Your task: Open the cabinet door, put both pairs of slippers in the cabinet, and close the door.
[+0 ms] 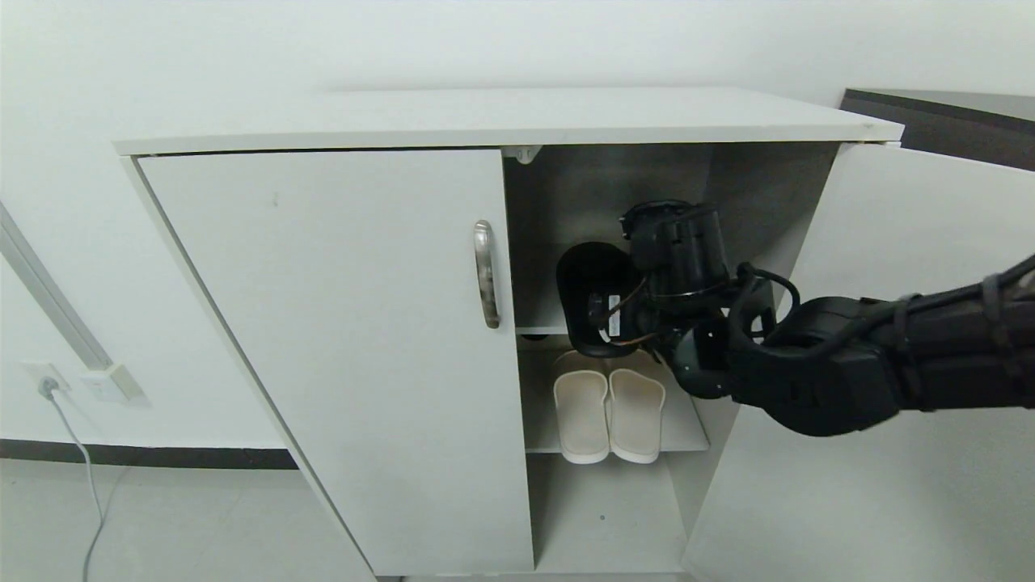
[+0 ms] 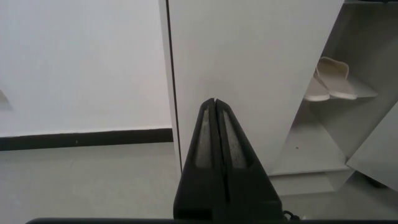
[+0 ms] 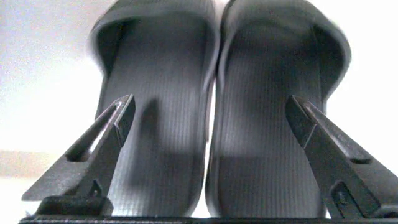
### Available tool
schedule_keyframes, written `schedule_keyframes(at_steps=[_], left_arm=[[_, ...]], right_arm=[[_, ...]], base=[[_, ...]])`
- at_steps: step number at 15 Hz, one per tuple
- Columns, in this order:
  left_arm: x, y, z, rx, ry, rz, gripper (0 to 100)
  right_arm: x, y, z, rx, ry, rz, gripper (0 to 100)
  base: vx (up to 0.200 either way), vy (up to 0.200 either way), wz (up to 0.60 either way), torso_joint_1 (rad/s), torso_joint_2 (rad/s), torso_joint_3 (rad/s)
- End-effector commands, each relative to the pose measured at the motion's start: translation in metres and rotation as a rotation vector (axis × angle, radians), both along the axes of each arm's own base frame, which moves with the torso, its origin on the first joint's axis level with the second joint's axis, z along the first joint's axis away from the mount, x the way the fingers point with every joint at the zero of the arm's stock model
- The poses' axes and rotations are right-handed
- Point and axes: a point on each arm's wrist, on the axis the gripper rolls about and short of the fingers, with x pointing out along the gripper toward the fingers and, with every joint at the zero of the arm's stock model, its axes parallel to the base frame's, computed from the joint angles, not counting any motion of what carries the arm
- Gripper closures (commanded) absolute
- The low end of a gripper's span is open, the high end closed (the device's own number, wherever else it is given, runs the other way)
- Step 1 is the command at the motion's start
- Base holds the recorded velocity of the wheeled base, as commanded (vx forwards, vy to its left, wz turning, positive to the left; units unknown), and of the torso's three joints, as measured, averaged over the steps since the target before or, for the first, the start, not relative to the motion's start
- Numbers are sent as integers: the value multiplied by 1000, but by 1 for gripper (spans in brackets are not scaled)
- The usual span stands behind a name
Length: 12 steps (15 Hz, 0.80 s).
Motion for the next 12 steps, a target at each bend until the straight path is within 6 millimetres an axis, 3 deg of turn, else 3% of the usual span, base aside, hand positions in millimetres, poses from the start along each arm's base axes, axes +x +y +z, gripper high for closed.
schedule_keyframes(at_steps=[1,4,7,8,12], left_arm=[[0,0,0,-1,0,0,100],[0,0,0,0,1,0,100],[0,0,0,0,0,0,100],[0,0,0,-1,1,0,100],[0,0,0,0,1,0,100]], right_arm=[[-42,-17,12,34,-28,66,0],[-78,-23,2,38,-9,191,0],[-90,-22,-15,17,28,253,0],[-91,-22,-19,15,35,280,100],[-90,-20,-19,36,27,306,100]], base=[[0,0,0,0,0,0],[0,0,0,0,0,0],[0,0,0,0,0,0],[0,0,0,0,0,0],[0,0,0,0,0,0]])
